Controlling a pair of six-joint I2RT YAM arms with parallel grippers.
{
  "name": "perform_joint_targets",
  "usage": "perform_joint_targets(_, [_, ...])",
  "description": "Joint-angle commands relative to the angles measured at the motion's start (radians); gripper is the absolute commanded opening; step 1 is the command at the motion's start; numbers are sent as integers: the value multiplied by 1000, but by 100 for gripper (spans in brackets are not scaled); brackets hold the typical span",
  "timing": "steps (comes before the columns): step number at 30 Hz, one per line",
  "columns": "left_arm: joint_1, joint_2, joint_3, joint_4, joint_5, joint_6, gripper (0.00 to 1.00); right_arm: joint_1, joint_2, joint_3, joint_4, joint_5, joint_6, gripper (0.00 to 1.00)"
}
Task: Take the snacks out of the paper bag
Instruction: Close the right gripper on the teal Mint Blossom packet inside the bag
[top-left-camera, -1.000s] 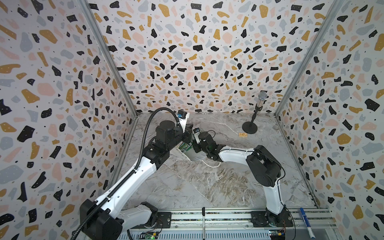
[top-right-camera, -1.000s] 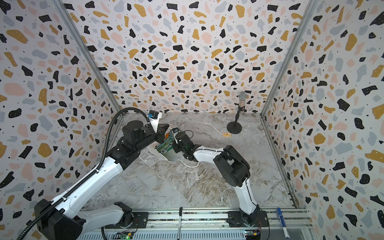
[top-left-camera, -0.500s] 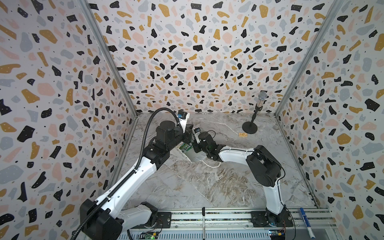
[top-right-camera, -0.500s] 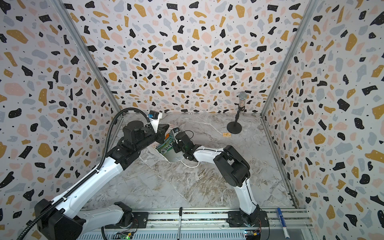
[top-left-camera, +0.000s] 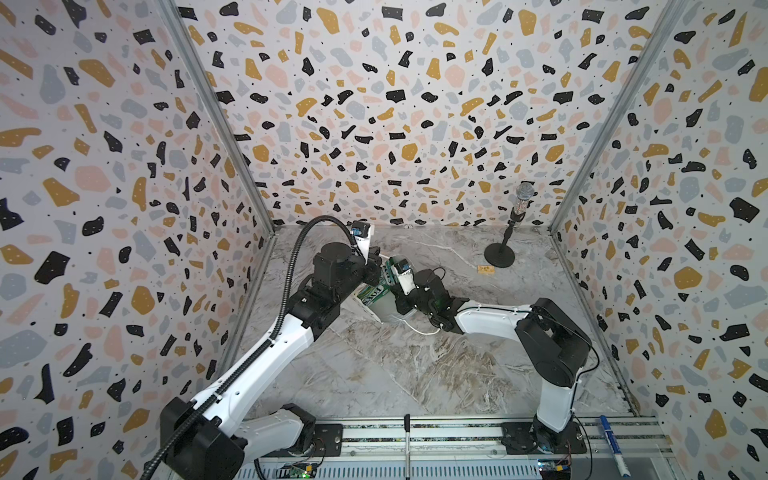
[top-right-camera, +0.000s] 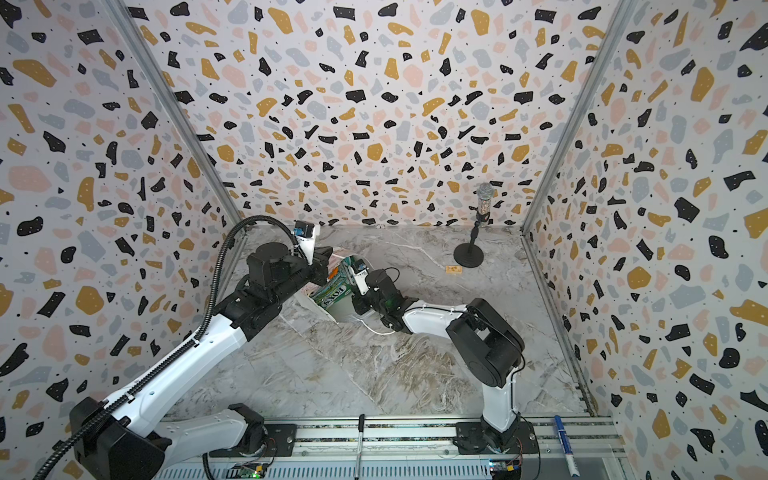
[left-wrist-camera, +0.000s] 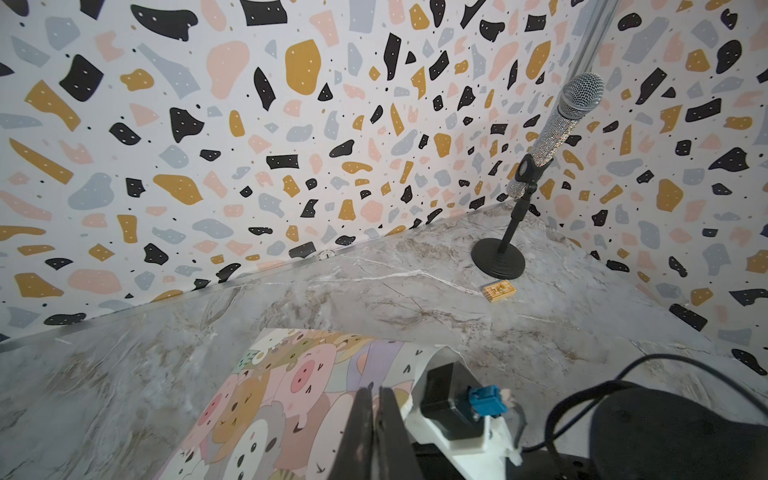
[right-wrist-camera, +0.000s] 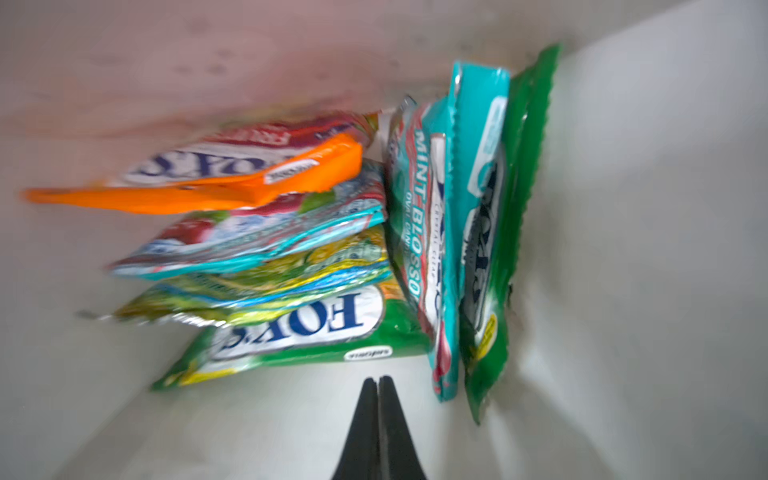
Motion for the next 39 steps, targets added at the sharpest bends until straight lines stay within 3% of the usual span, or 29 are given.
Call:
perform_joint_targets(1, [3,-11,4,59,-35,-11,0,-15,-56,-19,30,-43,-3,0])
perform_joint_targets(4, [3,-14,5,60,-16,-9,0,-19,-48,-8,12,-21,-5,0])
perform_joint_targets(9, [2,-32,-10,85,31,-6,0,-16,-18,35,-27,-10,-24,26])
perform_joint_targets(15, [2,-37,-10,93,73,-5,0,-9,42,109,-80,15,-59,36])
perform_joint_targets(23, [2,-39,-10,97,108,-3,0,1,119,203,-143,119,-64,38])
perform_joint_targets(27, [3,-38,-9,97,123,-4,0,6,134,220,-155,89,-81,33])
perform_joint_targets(36, [2,-38,-10,96,84,-15,0,36,42,107,-75,11,-103,35])
perform_joint_targets(39, [2,-37,-11,96,86,-15,0,37,13,70,-53,-66,-99,37])
